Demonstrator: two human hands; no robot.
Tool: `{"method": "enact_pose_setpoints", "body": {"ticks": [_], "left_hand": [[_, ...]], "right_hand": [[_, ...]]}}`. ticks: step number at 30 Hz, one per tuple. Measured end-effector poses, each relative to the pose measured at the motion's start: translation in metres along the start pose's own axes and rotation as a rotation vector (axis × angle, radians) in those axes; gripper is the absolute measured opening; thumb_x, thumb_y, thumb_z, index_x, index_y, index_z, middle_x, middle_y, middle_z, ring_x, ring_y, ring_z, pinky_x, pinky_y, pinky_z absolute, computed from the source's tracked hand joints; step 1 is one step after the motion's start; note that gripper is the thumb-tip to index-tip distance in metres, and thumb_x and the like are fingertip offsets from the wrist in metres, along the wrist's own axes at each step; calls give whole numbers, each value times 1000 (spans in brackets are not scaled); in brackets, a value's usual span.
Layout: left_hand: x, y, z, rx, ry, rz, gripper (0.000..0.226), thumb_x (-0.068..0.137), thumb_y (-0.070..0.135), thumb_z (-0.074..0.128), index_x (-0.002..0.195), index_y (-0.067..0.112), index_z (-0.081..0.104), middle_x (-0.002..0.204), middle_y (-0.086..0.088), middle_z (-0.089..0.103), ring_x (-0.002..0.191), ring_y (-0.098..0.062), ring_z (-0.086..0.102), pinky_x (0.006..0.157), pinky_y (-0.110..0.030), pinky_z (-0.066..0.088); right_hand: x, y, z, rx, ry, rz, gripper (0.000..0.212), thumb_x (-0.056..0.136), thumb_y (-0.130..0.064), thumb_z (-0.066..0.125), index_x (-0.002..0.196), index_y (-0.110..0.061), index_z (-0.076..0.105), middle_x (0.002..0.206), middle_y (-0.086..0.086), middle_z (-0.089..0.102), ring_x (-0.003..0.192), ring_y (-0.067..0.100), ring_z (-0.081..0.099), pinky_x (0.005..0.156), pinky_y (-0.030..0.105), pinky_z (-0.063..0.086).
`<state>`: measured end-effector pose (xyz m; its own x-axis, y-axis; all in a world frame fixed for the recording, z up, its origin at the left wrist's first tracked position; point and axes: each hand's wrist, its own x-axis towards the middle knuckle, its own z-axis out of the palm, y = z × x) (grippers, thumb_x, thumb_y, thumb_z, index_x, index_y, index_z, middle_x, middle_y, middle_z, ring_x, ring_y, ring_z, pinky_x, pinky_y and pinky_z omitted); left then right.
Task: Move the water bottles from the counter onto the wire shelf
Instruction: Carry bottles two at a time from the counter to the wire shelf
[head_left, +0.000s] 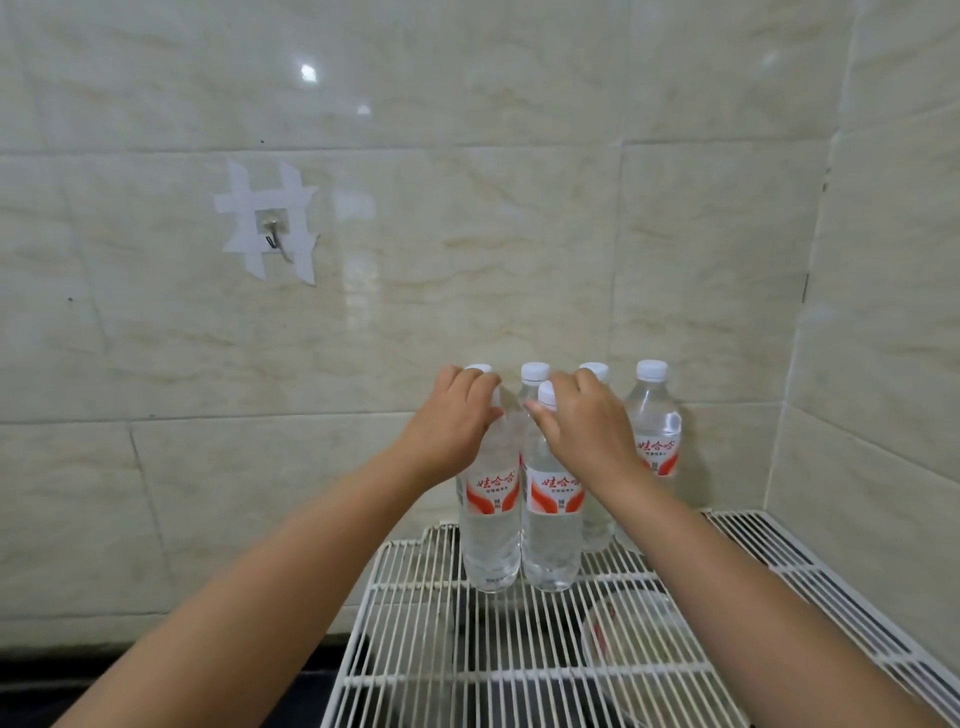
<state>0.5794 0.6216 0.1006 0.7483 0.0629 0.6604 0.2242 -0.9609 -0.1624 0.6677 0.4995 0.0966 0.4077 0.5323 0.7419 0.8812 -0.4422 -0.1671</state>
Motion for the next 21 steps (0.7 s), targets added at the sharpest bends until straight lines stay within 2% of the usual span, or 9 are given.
{"method": "enact_pose_setpoints", "body": {"ticks": [1, 3, 5, 7, 9, 10, 14, 18, 21], "left_hand": [[1, 1, 1, -41, -23, -23, 31, 86, 13, 55, 109, -8, 60, 105, -22, 67, 90, -38, 63, 79, -38, 56], [2, 1, 3, -54, -91, -89, 39, 99, 16, 41, 134, -2, 40, 137, -16, 47, 122, -32, 41, 103, -32, 34], [2, 1, 5, -108, -116, -165, 43, 101, 20, 35, 141, 4, 30, 146, -10, 37, 129, -26, 32, 107, -27, 24], [0, 2, 4, -162, -116, -208, 45, 101, 21, 37, 143, 6, 29, 148, -9, 35, 132, -24, 32, 108, -27, 25], [-4, 4, 0, -271, -159, -250, 51, 99, 23, 42, 145, 11, 24, 147, -11, 35, 133, -25, 35, 108, -30, 30], [-7, 4, 0, -315, -183, -265, 55, 98, 23, 44, 147, 14, 21, 145, -13, 37, 131, -26, 39, 107, -31, 33], [-11, 7, -8, -344, -256, -296, 60, 96, 22, 49, 148, 18, 18, 140, -15, 46, 126, -29, 47, 100, -36, 40], [-4, 10, -13, -553, -127, -454, 37, 96, 16, 49, 132, 14, 44, 121, -19, 61, 109, -32, 58, 88, -36, 47], [-1, 12, -14, -646, -97, -525, 33, 91, 15, 56, 124, 13, 50, 115, -16, 64, 103, -31, 61, 83, -34, 50]], "right_hand": [[1, -1, 3, -20, 13, -1, 27, 70, -14, 77, 79, 7, 63, 66, 23, 62, 55, 36, 61, 46, 28, 42], [1, -3, 7, -36, 32, 2, 28, 64, -14, 82, 73, 5, 63, 59, 19, 61, 46, 32, 58, 40, 26, 42], [1, -2, 9, -43, 40, 7, 29, 67, -15, 80, 77, 6, 63, 63, 20, 62, 50, 33, 60, 43, 25, 37], [1, -3, 7, -62, 34, 28, 32, 80, -20, 69, 96, 6, 60, 84, 22, 63, 70, 37, 62, 53, 30, 38], [1, -4, 5, -104, -45, 42, 41, 93, -28, 49, 123, 0, 45, 114, 19, 53, 98, 34, 55, 69, 32, 41], [1, -5, 2, -104, -105, 53, 43, 96, -29, 42, 130, -4, 37, 122, 17, 48, 104, 31, 51, 73, 31, 39], [1, -8, -4, -65, -180, 83, 41, 95, -18, 43, 134, -11, 32, 123, 18, 45, 102, 31, 51, 69, 29, 36], [11, -12, -7, 10, -230, 169, 36, 93, -16, 46, 128, -8, 40, 122, 19, 49, 101, 36, 54, 71, 32, 37], [14, -13, -6, 46, -228, 179, 33, 93, -14, 48, 125, -7, 42, 122, 18, 51, 105, 34, 53, 71, 28, 33]]}}
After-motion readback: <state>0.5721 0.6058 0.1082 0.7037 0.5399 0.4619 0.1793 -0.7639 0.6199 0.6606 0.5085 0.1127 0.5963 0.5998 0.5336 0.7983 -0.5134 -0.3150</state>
